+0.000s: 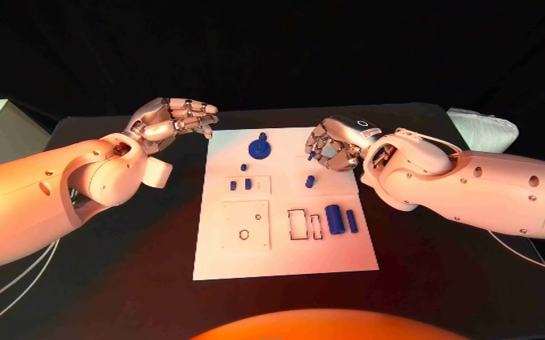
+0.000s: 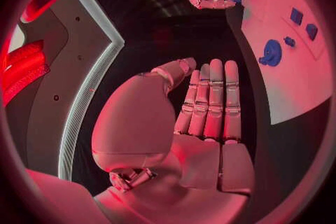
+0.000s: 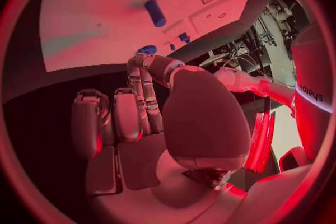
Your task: Assemble the parts on the task board
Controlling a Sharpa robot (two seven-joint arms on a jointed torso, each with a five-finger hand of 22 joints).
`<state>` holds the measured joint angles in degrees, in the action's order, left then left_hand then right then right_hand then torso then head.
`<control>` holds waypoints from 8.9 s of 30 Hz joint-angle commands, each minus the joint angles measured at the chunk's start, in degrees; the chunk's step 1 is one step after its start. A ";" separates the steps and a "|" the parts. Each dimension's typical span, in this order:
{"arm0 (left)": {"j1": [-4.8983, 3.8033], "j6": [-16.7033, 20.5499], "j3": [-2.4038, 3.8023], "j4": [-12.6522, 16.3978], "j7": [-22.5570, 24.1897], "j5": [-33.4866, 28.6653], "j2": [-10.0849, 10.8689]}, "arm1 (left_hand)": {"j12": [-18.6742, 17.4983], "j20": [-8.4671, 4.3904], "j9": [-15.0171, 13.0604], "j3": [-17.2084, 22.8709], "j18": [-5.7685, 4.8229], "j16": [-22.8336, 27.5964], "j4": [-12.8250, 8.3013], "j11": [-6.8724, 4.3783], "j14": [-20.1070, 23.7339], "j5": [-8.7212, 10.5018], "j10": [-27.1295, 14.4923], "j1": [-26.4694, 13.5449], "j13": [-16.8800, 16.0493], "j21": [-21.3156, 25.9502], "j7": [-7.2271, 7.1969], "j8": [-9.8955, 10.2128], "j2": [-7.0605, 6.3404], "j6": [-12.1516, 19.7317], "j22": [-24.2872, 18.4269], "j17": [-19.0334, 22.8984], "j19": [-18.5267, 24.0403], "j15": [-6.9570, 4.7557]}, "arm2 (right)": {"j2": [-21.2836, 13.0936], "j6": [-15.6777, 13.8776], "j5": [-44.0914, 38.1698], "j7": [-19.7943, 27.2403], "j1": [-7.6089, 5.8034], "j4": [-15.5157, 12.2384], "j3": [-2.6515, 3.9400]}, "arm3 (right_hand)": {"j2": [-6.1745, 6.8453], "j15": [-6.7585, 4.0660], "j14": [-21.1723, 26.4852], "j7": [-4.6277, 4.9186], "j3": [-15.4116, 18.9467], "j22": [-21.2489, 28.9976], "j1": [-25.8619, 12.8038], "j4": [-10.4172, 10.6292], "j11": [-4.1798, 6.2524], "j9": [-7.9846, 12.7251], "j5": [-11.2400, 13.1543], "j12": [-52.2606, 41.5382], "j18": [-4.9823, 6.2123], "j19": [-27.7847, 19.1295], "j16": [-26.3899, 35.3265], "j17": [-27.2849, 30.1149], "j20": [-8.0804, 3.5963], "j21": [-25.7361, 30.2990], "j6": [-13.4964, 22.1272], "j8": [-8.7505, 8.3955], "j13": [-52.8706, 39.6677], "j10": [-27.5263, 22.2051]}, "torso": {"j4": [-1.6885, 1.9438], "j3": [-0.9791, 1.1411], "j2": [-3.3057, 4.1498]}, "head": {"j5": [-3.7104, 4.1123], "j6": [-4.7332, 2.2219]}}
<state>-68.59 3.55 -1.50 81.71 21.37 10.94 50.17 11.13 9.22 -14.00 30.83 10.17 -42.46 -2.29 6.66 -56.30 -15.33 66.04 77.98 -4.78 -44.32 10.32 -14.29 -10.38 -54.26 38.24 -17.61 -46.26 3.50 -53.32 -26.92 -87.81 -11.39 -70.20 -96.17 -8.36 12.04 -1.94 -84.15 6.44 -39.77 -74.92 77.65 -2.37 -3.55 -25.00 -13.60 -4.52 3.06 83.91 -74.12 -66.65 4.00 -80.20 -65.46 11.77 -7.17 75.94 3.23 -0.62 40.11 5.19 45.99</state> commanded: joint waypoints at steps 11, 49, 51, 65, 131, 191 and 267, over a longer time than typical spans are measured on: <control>0.15 -0.83 0.04 -0.01 0.26 -0.96 -0.53 | -0.42 -0.10 0.09 0.01 0.14 0.38 -0.42 0.31 -0.23 -0.10 -0.24 0.42 0.06 -0.09 0.35 0.09 0.33 0.05 0.11 0.04 -0.24 0.05 | 3.06 -0.41 -5.62 0.61 1.68 -5.60 -0.25 | -0.29 -0.34 -1.90 0.07 -0.47 -5.04 -0.39 -0.20 1.27 -0.23 0.04 0.12 -0.53 1.92 -0.37 0.12 -0.50 -0.26 -0.25 0.29 -0.19 1.82 | -0.08 -0.17 -0.07 | -1.75 0.37; 0.18 -0.06 0.00 0.15 -0.39 -1.24 -1.19 | -0.67 -0.03 0.18 -0.15 0.10 0.66 -0.31 0.40 -0.34 -0.09 -0.28 0.19 0.10 -0.09 0.44 0.15 0.42 0.07 0.20 -0.02 -0.13 0.15 | 11.72 2.83 -15.59 -1.87 8.52 -2.68 -1.14 | -0.31 -0.35 -1.88 0.06 -0.60 -4.97 -0.54 -0.29 1.28 -0.37 0.15 0.19 -0.50 1.86 -0.35 0.29 -0.50 -0.17 -0.21 0.35 -0.34 1.86 | -0.06 -0.09 0.14 | -6.21 3.64; 0.18 -0.06 0.00 0.14 -0.39 -1.25 -1.15 | -0.67 -0.03 0.18 -0.15 0.10 0.66 -0.31 0.40 -0.34 -0.09 -0.28 0.19 0.10 -0.09 0.44 0.15 0.42 0.07 0.20 -0.02 -0.13 0.15 | 11.78 2.91 -15.75 -1.99 8.58 -2.62 -1.14 | -0.31 -0.35 -1.88 0.06 -0.60 -4.97 -0.54 -0.29 1.28 -0.37 0.15 0.19 -0.50 1.86 -0.35 0.29 -0.50 -0.17 -0.21 0.35 -0.34 1.86 | -0.06 -0.09 0.12 | -6.20 3.77; 0.18 -0.27 0.00 0.24 -0.46 -1.26 -0.90 | -0.67 -0.03 0.18 -0.15 0.10 0.66 -0.31 0.40 -0.34 -0.09 -0.28 0.19 0.10 -0.09 0.44 0.15 0.42 0.07 0.20 -0.02 -0.13 0.15 | 12.55 3.20 -16.50 -2.39 8.89 -2.05 -1.14 | -0.31 -0.35 -1.88 0.06 -0.60 -4.97 -0.54 -0.29 1.28 -0.37 0.15 0.19 -0.50 1.86 -0.35 0.29 -0.50 -0.17 -0.21 0.35 -0.34 1.86 | 0.03 -0.12 0.13 | -6.04 3.59; 0.17 -0.48 0.00 0.42 -1.22 -1.26 -0.35 | -0.93 0.04 0.31 -0.31 0.12 1.03 -0.22 0.46 -0.39 -0.09 -0.28 0.02 0.12 0.06 0.53 0.22 0.51 0.11 0.20 -0.10 -0.02 0.21 | 13.02 2.73 -13.96 -0.72 9.68 -0.24 -1.47 | 2.36 1.72 -0.70 1.76 2.39 0.16 -4.74 1.23 -1.22 -0.62 1.10 0.86 0.91 -1.20 0.83 4.26 1.36 5.56 5.83 -2.52 1.20 -8.22 | 0.00 -0.08 0.06 | -6.19 4.01; 0.21 -0.84 -0.14 -0.18 -1.68 -1.58 -0.63 | -1.12 0.13 0.42 -0.41 0.12 1.30 0.01 0.49 -0.50 -0.03 -0.19 -0.21 0.11 0.22 0.57 0.26 0.80 0.10 0.17 -0.24 0.00 0.28 | 0.40 13.90 -9.15 -3.49 2.51 -1.37 -0.56 | -0.88 2.00 0.46 1.57 33.52 4.05 8.77 16.73 -1.47 2.45 2.77 -10.19 1.85 -1.60 0.64 9.59 1.72 12.05 10.84 -7.11 3.14 -19.01 | -0.18 -0.15 -0.12 | -4.70 2.91; 0.25 -1.37 -0.16 -0.76 -2.32 -1.79 -1.59 | -1.32 0.17 0.54 -0.31 0.20 1.57 0.13 0.46 -0.57 -0.11 -0.14 -0.19 0.09 0.47 0.54 0.29 1.15 0.09 0.07 -0.41 -0.07 0.24 | 9.88 -0.37 -4.77 2.03 8.38 -8.60 -1.01 | -0.24 -0.36 -0.61 0.00 3.26 -5.95 5.77 9.01 1.37 -3.50 5.24 -5.87 -0.30 1.86 -2.99 6.14 -0.50 1.82 1.25 0.65 0.15 -1.49 | -0.24 -0.25 -0.14 | -6.78 3.72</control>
<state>-68.33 3.23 -1.69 80.87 18.79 9.52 48.76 10.19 9.23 -13.56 30.36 10.16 -41.22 -2.13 6.87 -56.50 -15.33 65.84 77.75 -4.75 -44.09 10.52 -14.29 -9.70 -54.06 38.34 -17.94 -46.27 3.70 -43.66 -28.46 -90.47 -10.59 -62.01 -104.99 -9.33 12.51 -2.05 -84.03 6.18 -35.43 -74.91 83.53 7.48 -5.50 -27.61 -8.11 -10.15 3.05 83.91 -77.01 -60.58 3.80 -78.42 -64.41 12.17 -5.57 70.92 3.07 -0.83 39.96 -1.43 49.61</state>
